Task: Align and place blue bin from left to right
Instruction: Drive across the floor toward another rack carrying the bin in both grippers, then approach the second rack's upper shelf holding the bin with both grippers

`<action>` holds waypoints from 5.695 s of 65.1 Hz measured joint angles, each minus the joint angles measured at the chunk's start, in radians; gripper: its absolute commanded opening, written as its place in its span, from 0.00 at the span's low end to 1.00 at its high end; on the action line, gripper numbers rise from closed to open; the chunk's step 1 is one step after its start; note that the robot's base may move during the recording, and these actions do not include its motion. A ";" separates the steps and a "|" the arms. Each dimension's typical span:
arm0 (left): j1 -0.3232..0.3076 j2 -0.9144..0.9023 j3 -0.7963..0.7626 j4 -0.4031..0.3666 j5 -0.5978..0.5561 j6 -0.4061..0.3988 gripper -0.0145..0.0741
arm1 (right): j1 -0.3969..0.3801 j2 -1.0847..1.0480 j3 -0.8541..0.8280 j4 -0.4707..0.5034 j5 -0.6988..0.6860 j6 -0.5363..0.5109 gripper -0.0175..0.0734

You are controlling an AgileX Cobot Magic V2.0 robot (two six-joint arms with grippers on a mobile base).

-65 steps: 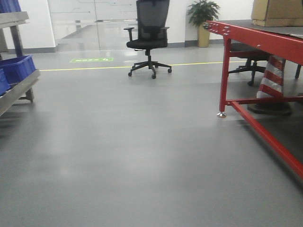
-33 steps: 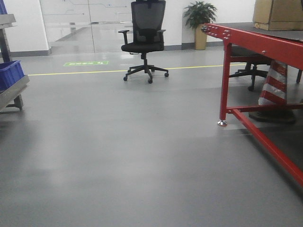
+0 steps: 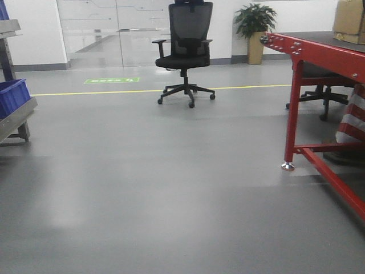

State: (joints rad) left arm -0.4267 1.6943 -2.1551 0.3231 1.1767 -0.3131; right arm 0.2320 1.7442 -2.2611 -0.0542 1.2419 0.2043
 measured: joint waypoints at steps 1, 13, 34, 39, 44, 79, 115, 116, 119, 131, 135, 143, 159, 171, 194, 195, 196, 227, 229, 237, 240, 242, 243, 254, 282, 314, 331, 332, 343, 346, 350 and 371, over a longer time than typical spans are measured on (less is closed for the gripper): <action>0.000 0.000 0.000 0.000 0.000 0.000 0.15 | 0.000 0.000 0.000 0.000 0.000 0.000 0.10; 0.000 0.000 0.000 0.000 0.002 0.000 0.15 | 0.000 0.000 0.000 0.000 0.000 0.000 0.10; 0.000 0.000 0.000 0.000 0.002 0.000 0.15 | 0.000 0.000 0.000 0.000 0.000 0.000 0.10; 0.000 0.000 0.000 0.000 0.002 0.000 0.15 | 0.000 0.000 0.000 0.000 0.000 0.000 0.10; 0.000 0.000 0.000 0.000 0.002 0.000 0.15 | 0.000 0.000 0.000 0.000 0.000 0.000 0.10; 0.000 0.000 0.000 0.000 0.003 0.000 0.15 | 0.000 0.000 0.000 0.000 0.003 0.000 0.10; 0.000 0.000 0.000 0.000 0.001 0.000 0.15 | 0.000 0.000 0.000 0.000 0.001 0.000 0.10; 0.000 0.000 0.000 0.000 0.001 0.000 0.15 | 0.000 0.000 0.000 0.000 0.001 0.000 0.10; 0.000 0.000 0.000 0.000 0.001 0.000 0.15 | 0.000 0.000 0.000 0.000 0.001 0.000 0.10; 0.000 0.000 0.000 0.000 0.001 0.000 0.15 | 0.000 0.000 0.000 0.000 0.001 0.000 0.10; 0.000 0.000 0.000 0.000 0.001 0.000 0.15 | 0.000 0.000 0.000 0.000 0.001 0.000 0.10; 0.000 0.000 0.000 0.000 0.001 0.000 0.15 | 0.000 0.000 0.000 0.000 0.001 0.000 0.10; 0.000 0.000 0.000 0.000 0.000 0.000 0.15 | 0.000 0.000 0.000 0.000 0.001 0.000 0.10; 0.000 0.000 0.000 0.000 -0.002 0.000 0.15 | 0.000 0.000 0.000 0.000 0.001 0.000 0.10; 0.000 0.000 0.000 -0.002 -0.002 0.000 0.15 | -0.002 0.000 0.000 0.000 0.001 0.000 0.10; 0.000 0.000 0.000 -0.002 -0.002 0.000 0.15 | -0.002 0.000 0.000 0.000 0.001 0.000 0.10; 0.000 0.000 0.000 -0.002 -0.002 0.000 0.15 | -0.002 0.000 0.000 0.000 0.001 0.000 0.10; 0.000 0.000 0.000 -0.002 -0.002 0.000 0.15 | -0.002 0.000 0.000 0.000 0.001 0.000 0.10; 0.000 0.000 0.000 -0.002 -0.002 0.000 0.15 | -0.002 0.000 0.000 0.000 0.001 0.000 0.10; 0.000 0.000 0.000 -0.002 -0.002 0.000 0.15 | -0.002 0.000 0.000 0.000 0.001 0.000 0.10; 0.000 0.000 0.000 -0.001 -0.002 0.000 0.15 | -0.002 0.000 0.000 0.000 0.001 0.000 0.10; 0.000 0.000 0.000 -0.001 -0.002 0.000 0.15 | -0.002 0.000 0.000 0.000 0.001 0.000 0.10; 0.000 0.000 0.000 -0.001 -0.002 0.000 0.15 | -0.002 0.000 0.000 0.000 0.001 0.000 0.10; 0.000 0.000 0.000 -0.001 -0.002 0.000 0.15 | -0.002 0.000 0.000 0.000 -0.001 0.000 0.10; 0.000 0.000 0.000 -0.001 0.000 0.000 0.15 | -0.002 0.000 0.000 0.002 -0.001 0.000 0.10; 0.000 0.000 0.000 -0.001 0.000 0.000 0.15 | -0.002 0.000 0.000 0.002 -0.001 0.000 0.10; 0.000 0.000 0.000 -0.001 0.000 0.000 0.15 | -0.002 0.000 0.000 0.002 -0.001 0.000 0.10; 0.000 0.000 0.000 -0.001 0.000 0.000 0.15 | -0.002 0.000 0.000 0.002 -0.001 0.000 0.10; 0.000 0.000 0.000 -0.001 0.000 0.000 0.15 | -0.002 0.000 0.000 0.002 -0.001 0.000 0.10; 0.000 0.000 0.000 -0.001 0.000 0.000 0.15 | -0.002 0.000 0.000 0.002 -0.001 0.000 0.10; 0.000 0.000 0.000 -0.001 0.000 0.000 0.15 | -0.002 0.000 0.000 0.002 -0.001 0.000 0.10; 0.000 0.000 0.000 -0.001 0.002 0.000 0.15 | -0.002 0.000 0.000 0.002 -0.001 0.000 0.10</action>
State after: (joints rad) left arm -0.4267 1.6943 -2.1551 0.3226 1.1783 -0.3131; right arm 0.2301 1.7442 -2.2611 -0.0524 1.2413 0.2043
